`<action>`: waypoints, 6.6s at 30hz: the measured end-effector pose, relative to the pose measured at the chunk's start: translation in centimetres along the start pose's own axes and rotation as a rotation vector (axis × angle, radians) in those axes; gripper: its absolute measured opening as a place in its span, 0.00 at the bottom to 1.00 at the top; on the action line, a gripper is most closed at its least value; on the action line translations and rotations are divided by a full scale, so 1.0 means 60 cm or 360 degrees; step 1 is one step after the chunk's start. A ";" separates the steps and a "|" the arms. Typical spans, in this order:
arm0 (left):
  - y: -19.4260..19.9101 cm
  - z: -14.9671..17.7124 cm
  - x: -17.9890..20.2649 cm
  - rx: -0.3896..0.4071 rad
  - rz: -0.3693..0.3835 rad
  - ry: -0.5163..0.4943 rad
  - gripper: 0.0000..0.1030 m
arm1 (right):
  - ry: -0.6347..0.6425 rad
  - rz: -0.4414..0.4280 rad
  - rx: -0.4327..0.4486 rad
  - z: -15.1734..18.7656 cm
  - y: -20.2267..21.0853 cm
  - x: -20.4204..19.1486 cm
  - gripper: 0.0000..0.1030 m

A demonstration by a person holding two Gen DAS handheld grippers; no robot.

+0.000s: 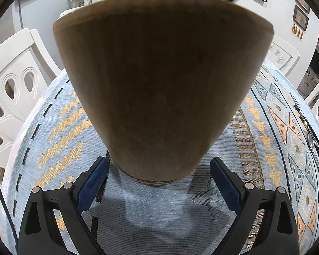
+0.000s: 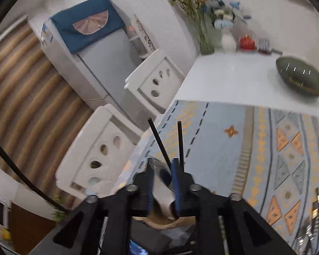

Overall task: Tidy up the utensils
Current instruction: 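Carry the spoon to the wooden cup held by the left tool, then lower the spoon into the cup and open the right tool, then return the open right tool to the utensil pile, then grasp a silver fork with the right tool and lift it, then carry the fork into the wooden cup held by the left tool, then open the right tool to drop the fork into the cup, then return the open right tool to the utensil pile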

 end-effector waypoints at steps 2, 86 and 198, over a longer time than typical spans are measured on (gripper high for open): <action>0.000 0.000 0.000 -0.0001 0.0000 0.0000 0.93 | -0.0029 -0.0042 0.0016 -0.007 0.015 0.003 0.33; -0.006 0.006 -0.004 -0.0012 0.0000 -0.0023 0.93 | -0.1011 0.0784 -0.0808 0.266 0.161 0.559 0.19; -0.007 0.000 0.005 -0.0017 -0.0003 -0.0025 0.93 | -0.0966 0.0784 0.0010 0.080 0.317 0.445 0.39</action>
Point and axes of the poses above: each gripper's, at about its wrist camera, not at the fingertips, and y roughly against the way its jaws point, x to its right, z to its underside, the point moved 7 cm from there along -y, roughly the way its jaws point, and after that the axes turned 15 degrees about -y, right-handed, at the moved point
